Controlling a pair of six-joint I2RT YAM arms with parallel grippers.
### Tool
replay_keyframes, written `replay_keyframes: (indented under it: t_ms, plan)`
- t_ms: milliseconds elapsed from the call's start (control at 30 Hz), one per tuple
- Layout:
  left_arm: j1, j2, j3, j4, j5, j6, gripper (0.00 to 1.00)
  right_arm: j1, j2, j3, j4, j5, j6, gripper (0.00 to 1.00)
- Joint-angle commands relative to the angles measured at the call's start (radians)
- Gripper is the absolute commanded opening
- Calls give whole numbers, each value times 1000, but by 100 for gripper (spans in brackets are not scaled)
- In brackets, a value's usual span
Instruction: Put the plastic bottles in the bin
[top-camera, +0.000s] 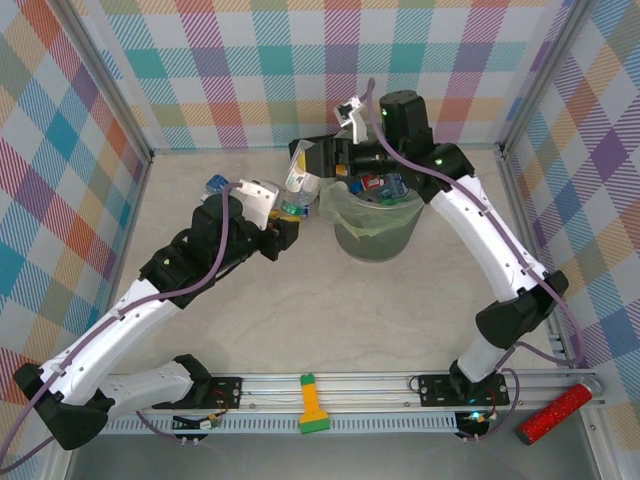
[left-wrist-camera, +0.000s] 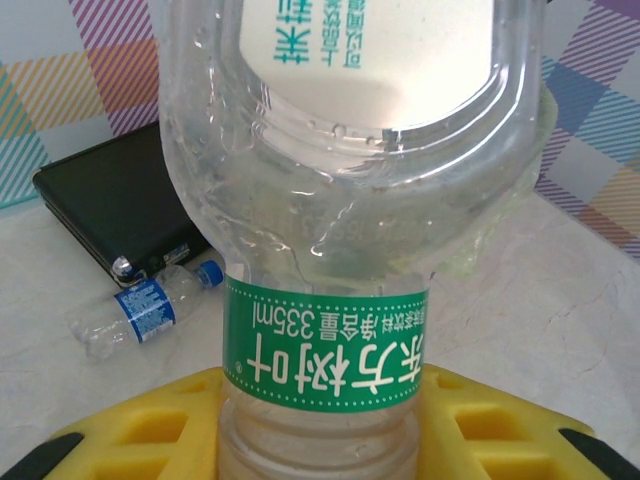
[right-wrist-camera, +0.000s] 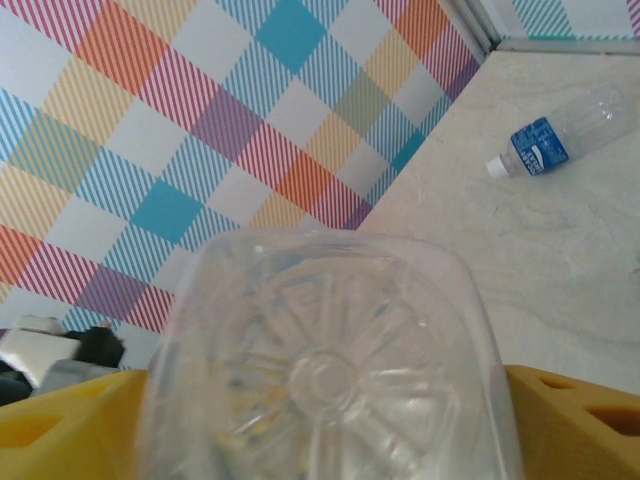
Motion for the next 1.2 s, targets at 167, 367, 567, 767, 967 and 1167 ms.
replay_keyframes:
  t_ms: [167, 367, 567, 767, 967, 1167]
  plan:
    - [-13, 12, 44, -16, 0, 31, 38, 5, -12, 20, -6, -30, -6, 65]
    - [-15, 13, 42, -12, -30, 19, 67, 3, -70, -29, 44, 22, 0, 56]
    - [-14, -15, 24, 5, -56, -8, 100, -12, -116, -48, 59, 81, 1, 56]
    - [-13, -81, -7, 20, -112, -65, 100, -58, -178, -55, 48, 239, -47, 56]
    - [-15, -161, -64, 47, -157, -134, 100, -61, -218, -67, 27, 541, -216, 55]
    - [-14, -204, -93, 54, -149, -174, 100, -61, -199, -112, 94, 732, -343, 55]
